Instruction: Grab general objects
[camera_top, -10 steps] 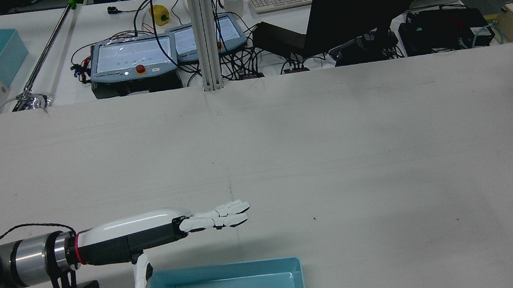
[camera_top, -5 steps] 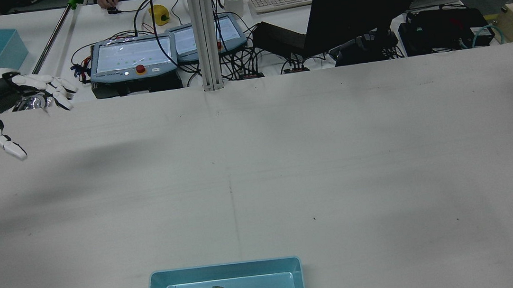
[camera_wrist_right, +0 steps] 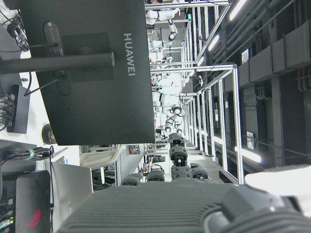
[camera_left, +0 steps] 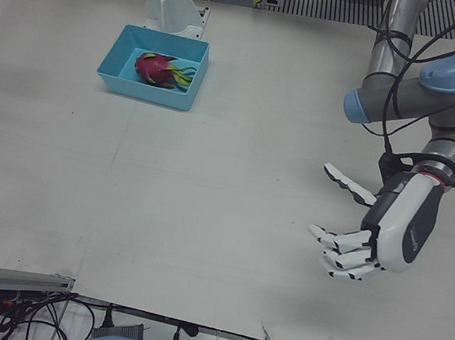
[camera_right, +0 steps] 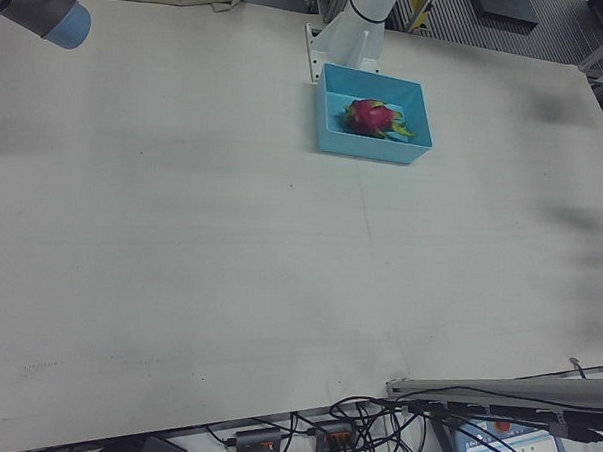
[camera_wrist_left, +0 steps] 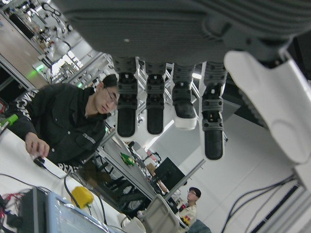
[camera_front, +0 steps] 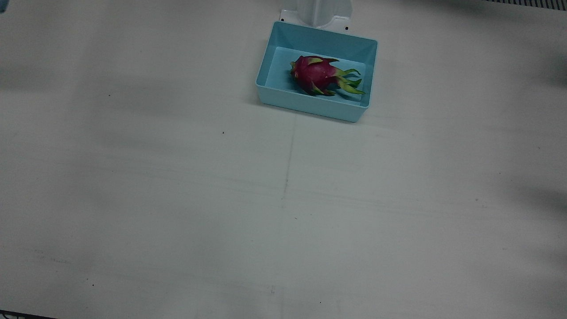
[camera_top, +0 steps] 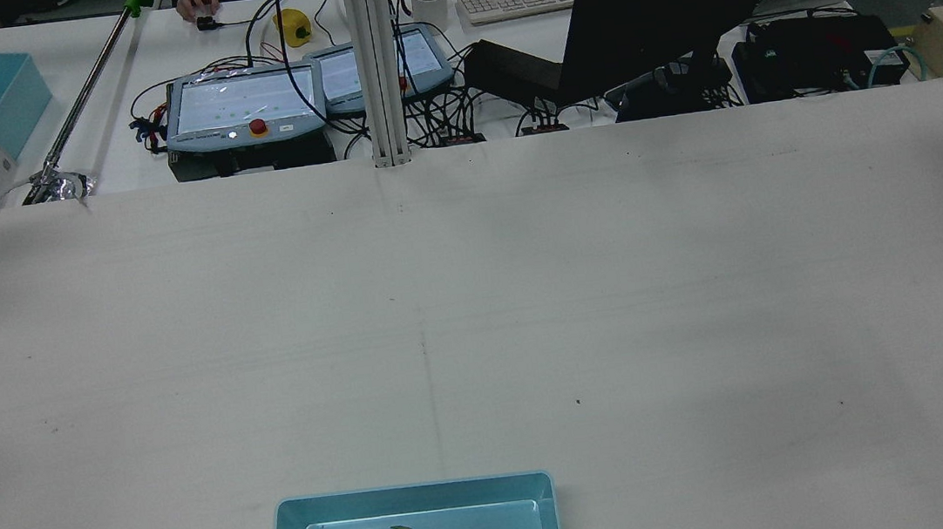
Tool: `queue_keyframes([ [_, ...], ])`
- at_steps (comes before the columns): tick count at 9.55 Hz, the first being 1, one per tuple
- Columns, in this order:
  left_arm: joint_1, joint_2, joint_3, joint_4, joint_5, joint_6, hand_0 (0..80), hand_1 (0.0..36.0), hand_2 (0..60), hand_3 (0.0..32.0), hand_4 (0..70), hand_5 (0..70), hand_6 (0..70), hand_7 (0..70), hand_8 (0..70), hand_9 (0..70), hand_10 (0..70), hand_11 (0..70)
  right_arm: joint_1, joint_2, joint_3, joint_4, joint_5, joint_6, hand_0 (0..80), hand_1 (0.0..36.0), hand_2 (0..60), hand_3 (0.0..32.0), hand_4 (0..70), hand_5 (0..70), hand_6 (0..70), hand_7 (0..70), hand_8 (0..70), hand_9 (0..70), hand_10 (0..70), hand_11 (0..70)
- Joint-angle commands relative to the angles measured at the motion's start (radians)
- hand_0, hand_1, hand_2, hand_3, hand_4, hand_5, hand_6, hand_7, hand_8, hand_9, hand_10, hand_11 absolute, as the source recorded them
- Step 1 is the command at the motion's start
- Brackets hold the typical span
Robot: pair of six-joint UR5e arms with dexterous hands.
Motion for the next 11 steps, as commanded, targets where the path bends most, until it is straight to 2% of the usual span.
queue_keyframes([
  [1, -0.012, 0.126, 0.123, -0.152, -0.297, 0.062, 46.6, 3.0, 0.0, 0.0, 44.3, 28.3, 40.8, 61.5, 23.9, 36.1, 32.0, 45.8, 0.0, 0.0, -0.001, 0.0, 0.0, 0.0, 0.0, 0.0, 0.0, 0.0, 0.0, 0.0, 0.0, 0.0, 0.0, 0.0, 0.0, 0.0],
  [2, -0.008, 0.169, 0.134, -0.201, -0.386, 0.114, 46.7, 4.1, 0.1, 0.0, 38.9, 24.2, 37.7, 58.0, 19.9, 31.2, 30.8, 44.4, 0.0, 0.0, -0.001, 0.0, 0.0, 0.0, 0.0, 0.0, 0.0, 0.0, 0.0, 0.0, 0.0, 0.0, 0.0, 0.0, 0.0, 0.0],
  [3, -0.008, 0.171, 0.166, -0.236, -0.405, 0.141, 46.2, 3.5, 0.4, 0.0, 38.6, 23.2, 38.4, 58.1, 20.7, 32.3, 33.0, 47.1, 0.0, 0.0, -0.001, 0.0, 0.0, 0.0, 0.0, 0.0, 0.0, 0.0, 0.0, 0.0, 0.0, 0.0, 0.0, 0.0, 0.0, 0.0],
  [4, 0.009, 0.17, 0.17, -0.249, -0.408, 0.146, 45.9, 2.8, 0.2, 0.0, 38.5, 21.6, 39.1, 58.6, 22.2, 34.3, 35.4, 50.1, 0.0, 0.0, -0.001, 0.0, 0.0, 0.0, 0.0, 0.0, 0.0, 0.0, 0.0, 0.0, 0.0, 0.0, 0.0, 0.0, 0.0, 0.0],
  [5, 0.012, 0.176, 0.17, -0.252, -0.41, 0.146, 45.8, 2.9, 0.0, 0.0, 36.5, 19.9, 37.0, 56.6, 20.1, 31.5, 34.1, 48.5, 0.0, 0.0, -0.001, 0.0, 0.0, 0.001, 0.0, 0.0, 0.0, 0.0, 0.0, 0.0, 0.0, 0.0, 0.0, 0.0, 0.0, 0.0],
  [6, 0.011, 0.2, 0.167, -0.273, -0.414, 0.145, 45.8, 3.2, 0.0, 0.0, 32.4, 16.3, 32.3, 52.2, 16.2, 26.4, 30.7, 44.4, 0.0, 0.001, -0.001, 0.0, 0.0, 0.001, 0.0, 0.0, 0.0, 0.0, 0.0, 0.0, 0.0, 0.0, 0.0, 0.0, 0.0, 0.0],
  [7, 0.012, 0.213, 0.159, -0.281, -0.415, 0.142, 45.7, 4.0, 0.0, 0.0, 27.6, 11.2, 26.4, 46.4, 11.4, 20.3, 25.4, 37.4, 0.0, 0.0, -0.001, 0.0, 0.0, 0.0, 0.0, 0.0, 0.0, 0.0, 0.0, 0.0, 0.0, 0.0, 0.0, 0.0, 0.0, 0.0],
  [9, 0.012, 0.208, 0.156, -0.279, -0.424, 0.148, 46.3, 5.0, 0.0, 0.0, 27.7, 12.1, 25.7, 46.3, 10.5, 19.1, 21.3, 31.5, 0.0, 0.0, -0.001, 0.0, 0.0, 0.0, 0.0, 0.0, 0.0, 0.0, 0.0, 0.0, 0.0, 0.0, 0.0, 0.0, 0.0, 0.0],
  [11, 0.012, 0.211, 0.154, -0.295, -0.43, 0.136, 46.3, 4.9, 0.0, 0.0, 27.8, 12.0, 26.6, 47.0, 11.8, 20.9, 22.1, 32.7, 0.0, 0.0, 0.001, 0.0, 0.0, 0.0, 0.0, 0.0, 0.0, 0.0, 0.0, 0.0, 0.0, 0.0, 0.0, 0.0, 0.0, 0.0],
])
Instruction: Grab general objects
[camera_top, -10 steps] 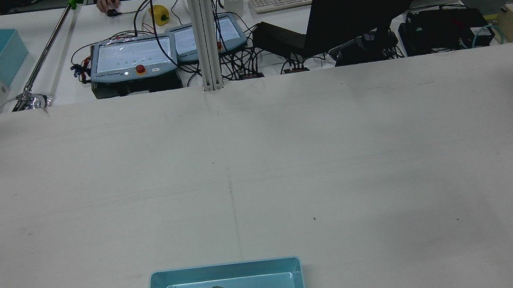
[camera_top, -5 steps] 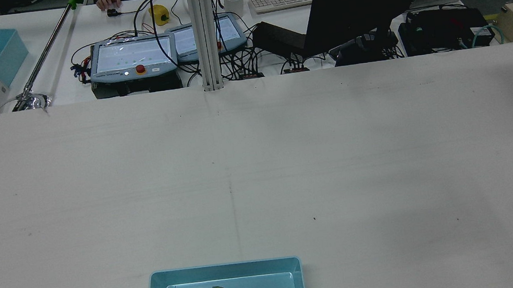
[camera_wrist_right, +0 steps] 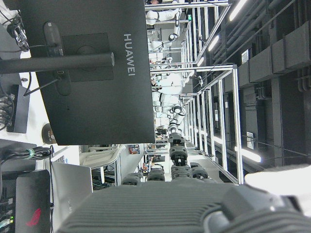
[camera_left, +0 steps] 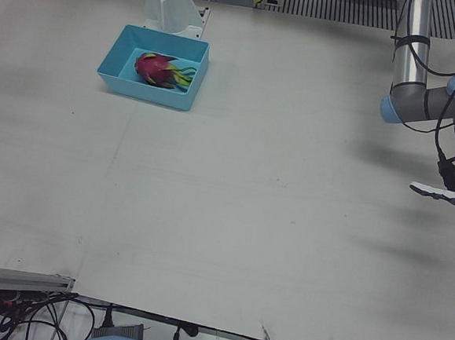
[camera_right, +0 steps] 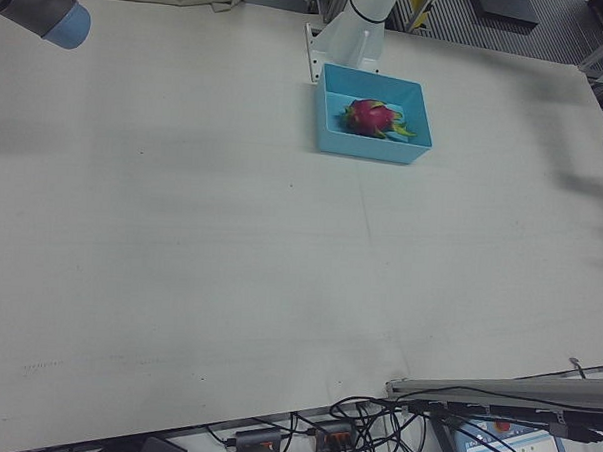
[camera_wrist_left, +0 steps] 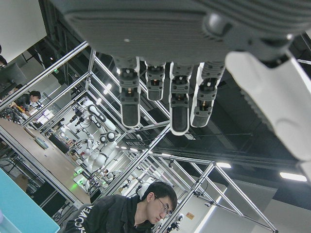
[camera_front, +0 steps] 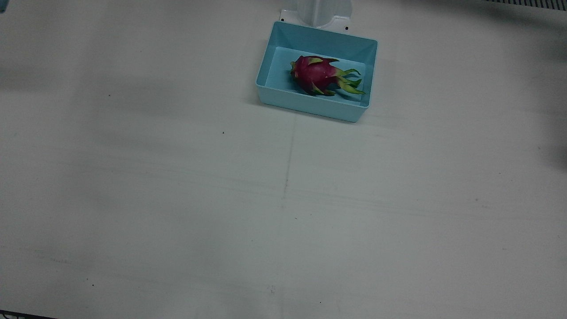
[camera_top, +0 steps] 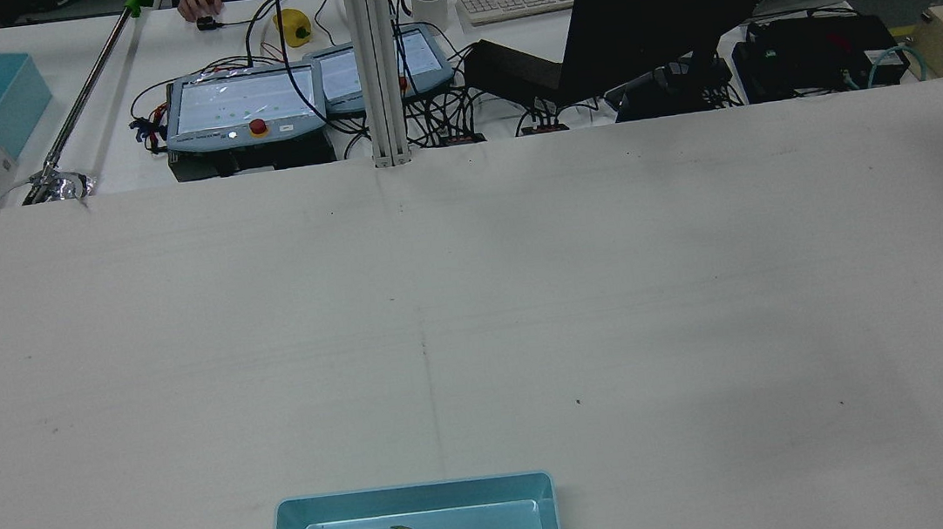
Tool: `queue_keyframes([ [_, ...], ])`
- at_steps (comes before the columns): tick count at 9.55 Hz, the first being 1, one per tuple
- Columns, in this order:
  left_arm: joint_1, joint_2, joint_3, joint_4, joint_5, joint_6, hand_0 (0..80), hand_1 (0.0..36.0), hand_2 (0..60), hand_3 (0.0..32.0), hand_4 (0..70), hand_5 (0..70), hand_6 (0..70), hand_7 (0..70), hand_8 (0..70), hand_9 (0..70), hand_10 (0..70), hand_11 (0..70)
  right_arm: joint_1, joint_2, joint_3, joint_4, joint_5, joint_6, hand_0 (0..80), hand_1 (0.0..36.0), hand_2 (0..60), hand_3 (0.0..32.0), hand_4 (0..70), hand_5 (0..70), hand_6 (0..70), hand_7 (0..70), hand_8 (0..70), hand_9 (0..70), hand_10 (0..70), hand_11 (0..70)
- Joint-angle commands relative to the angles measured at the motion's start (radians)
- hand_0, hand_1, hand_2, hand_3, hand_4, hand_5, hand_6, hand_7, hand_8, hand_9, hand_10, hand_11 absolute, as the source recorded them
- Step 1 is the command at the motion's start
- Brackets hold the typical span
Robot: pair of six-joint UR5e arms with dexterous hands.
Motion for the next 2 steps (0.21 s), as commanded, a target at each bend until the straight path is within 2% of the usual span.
queue_keyframes([
  [1, 0.0, 0.003, -0.004, -0.018, -0.008, -0.009, 46.5, 5.3, 0.0, 0.0, 28.5, 11.8, 26.6, 46.8, 11.7, 20.6, 21.4, 31.6, 0.0, 0.0, 0.0, 0.0, 0.0, 0.001, 0.0, 0.0, 0.0, 0.0, 0.0, 0.0, 0.0, 0.0, 0.0, 0.0, 0.0, 0.0],
  [2, 0.0, 0.003, -0.004, -0.018, -0.008, -0.007, 46.7, 5.6, 0.0, 0.0, 28.4, 11.8, 26.2, 46.4, 11.0, 19.8, 20.2, 30.0, 0.0, 0.0, 0.002, 0.0, 0.0, 0.0, 0.0, 0.0, 0.0, 0.0, 0.0, 0.0, 0.0, 0.0, 0.0, 0.0, 0.0, 0.0],
])
